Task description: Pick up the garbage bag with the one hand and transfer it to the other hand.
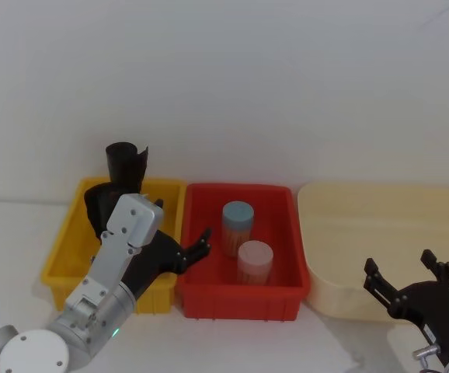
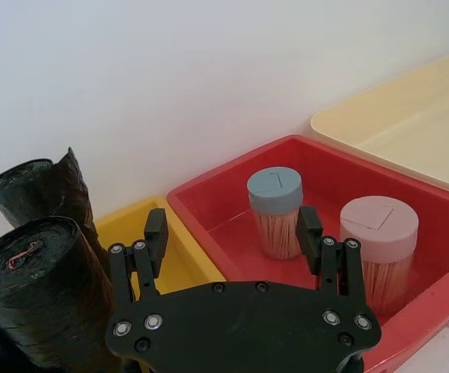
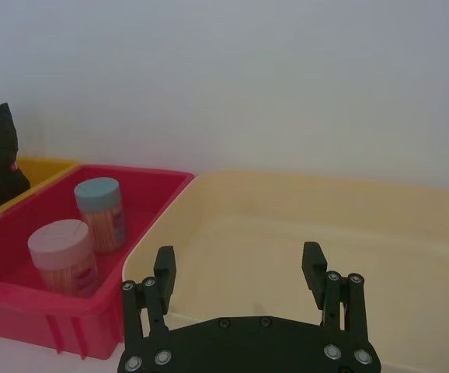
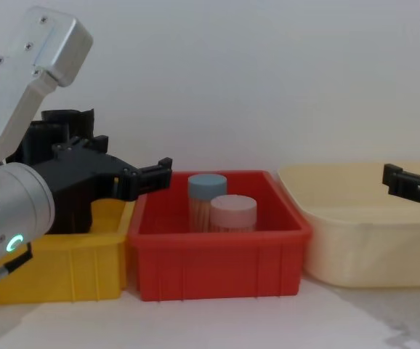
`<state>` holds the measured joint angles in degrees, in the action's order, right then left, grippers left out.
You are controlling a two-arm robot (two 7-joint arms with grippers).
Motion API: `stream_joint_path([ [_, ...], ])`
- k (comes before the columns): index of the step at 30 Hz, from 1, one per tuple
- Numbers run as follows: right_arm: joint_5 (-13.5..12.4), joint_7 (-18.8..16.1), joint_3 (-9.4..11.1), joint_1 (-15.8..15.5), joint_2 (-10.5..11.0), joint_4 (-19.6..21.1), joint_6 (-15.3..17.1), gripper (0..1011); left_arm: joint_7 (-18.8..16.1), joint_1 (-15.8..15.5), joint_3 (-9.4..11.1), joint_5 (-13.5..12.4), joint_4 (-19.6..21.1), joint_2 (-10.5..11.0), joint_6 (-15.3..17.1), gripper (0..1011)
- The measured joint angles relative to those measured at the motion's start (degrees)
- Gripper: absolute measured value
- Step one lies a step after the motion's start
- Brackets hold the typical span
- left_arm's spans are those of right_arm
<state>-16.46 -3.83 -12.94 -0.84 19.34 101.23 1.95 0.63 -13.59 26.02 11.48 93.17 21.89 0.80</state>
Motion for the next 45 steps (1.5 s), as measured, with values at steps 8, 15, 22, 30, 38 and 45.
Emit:
stream_joint_path([
  [8,0.0,-0.1,0.1,-0.1,0.1,0.1,0.1,1002,0.0,0.0,0.0,0.0,0.0,0.0,0.0,1001],
  [15,-1.0,-2.2,0.8,-1.0,1.6,1.9,1.0,1001,0.0,0.0,0.0,0.0,0.0,0.0,0.0,1001],
  [22,-2.4,-5.6,1.1,-1.2,3.5,3.9,3.0,1002,0.0,0.0,0.0,0.0,0.0,0.0,0.0,1001],
  [30,-3.7,-10.0,0.0,0.8,5.6,5.0,6.2,1002,0.0,0.0,0.0,0.0,0.0,0.0,0.0,1001],
  [38,-4.3,-14.6,-3.1,6.1,6.5,3.4,10.3,1002,0.0,0.0,0.0,0.0,0.0,0.0,0.0,1001],
  [45,-4.4,-18.0,-6.7,12.7,5.9,-0.6,14.6,1002,0.0,0.0,0.0,0.0,0.0,0.0,0.0,1001],
])
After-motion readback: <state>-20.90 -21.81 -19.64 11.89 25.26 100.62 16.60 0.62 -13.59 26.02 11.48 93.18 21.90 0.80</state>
